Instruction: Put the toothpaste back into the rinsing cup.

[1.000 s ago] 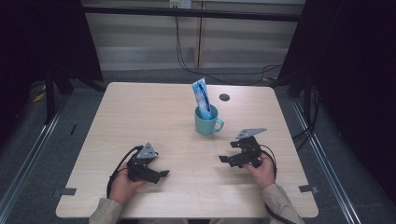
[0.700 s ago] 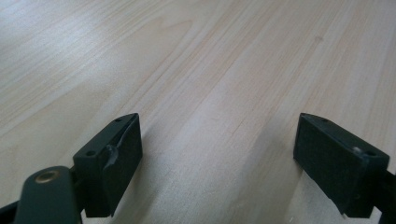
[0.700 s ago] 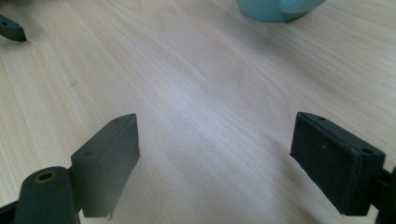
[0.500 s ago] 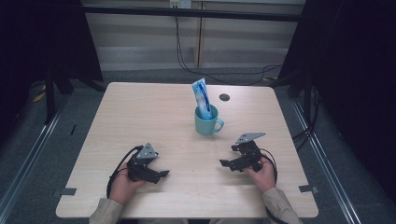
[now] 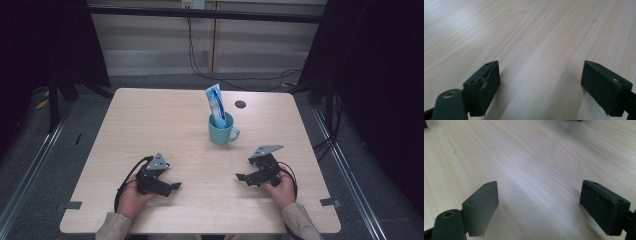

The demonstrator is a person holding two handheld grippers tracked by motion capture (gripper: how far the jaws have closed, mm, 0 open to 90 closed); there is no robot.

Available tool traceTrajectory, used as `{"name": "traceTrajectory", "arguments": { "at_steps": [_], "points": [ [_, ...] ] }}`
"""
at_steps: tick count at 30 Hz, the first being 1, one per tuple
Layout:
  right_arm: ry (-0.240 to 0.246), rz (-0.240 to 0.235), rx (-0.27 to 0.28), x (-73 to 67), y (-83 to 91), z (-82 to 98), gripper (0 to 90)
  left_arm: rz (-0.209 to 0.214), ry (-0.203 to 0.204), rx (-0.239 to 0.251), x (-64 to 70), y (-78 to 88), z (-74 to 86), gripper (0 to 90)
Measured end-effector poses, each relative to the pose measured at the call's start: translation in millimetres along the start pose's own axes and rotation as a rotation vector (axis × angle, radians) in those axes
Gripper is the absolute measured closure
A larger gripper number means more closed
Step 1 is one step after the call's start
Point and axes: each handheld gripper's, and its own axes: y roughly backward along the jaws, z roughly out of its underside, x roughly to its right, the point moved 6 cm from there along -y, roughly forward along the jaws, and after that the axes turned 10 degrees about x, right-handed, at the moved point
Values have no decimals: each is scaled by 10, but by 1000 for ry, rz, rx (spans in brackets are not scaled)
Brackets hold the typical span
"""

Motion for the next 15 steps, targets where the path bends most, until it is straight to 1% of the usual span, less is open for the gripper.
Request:
{"name": "traceTrajectory", "arguments": {
  "at_steps": [1, 4, 6, 7, 12, 15],
  "points": [
    [-3, -2, -4, -5, 0, 6, 147, 0, 0, 0, 0, 0, 0, 153],
    [16, 5, -2, -5, -9, 18, 146, 0, 0, 0, 0, 0, 0, 153],
    [15, -3, 9, -9, -16, 18, 145, -1, 5, 4, 3, -2, -1, 153],
    [18, 2, 7, -9, -13, 22, 145, -1, 5, 4, 3, -2, -1, 153],
    [75, 21, -1, -22, -13, 48, 142, -1, 1, -1, 1, 1, 1, 153],
    [80, 19, -9, -22, -10, 50, 139, 0, 0, 0, 0, 1, 1, 153]
  ]
}}
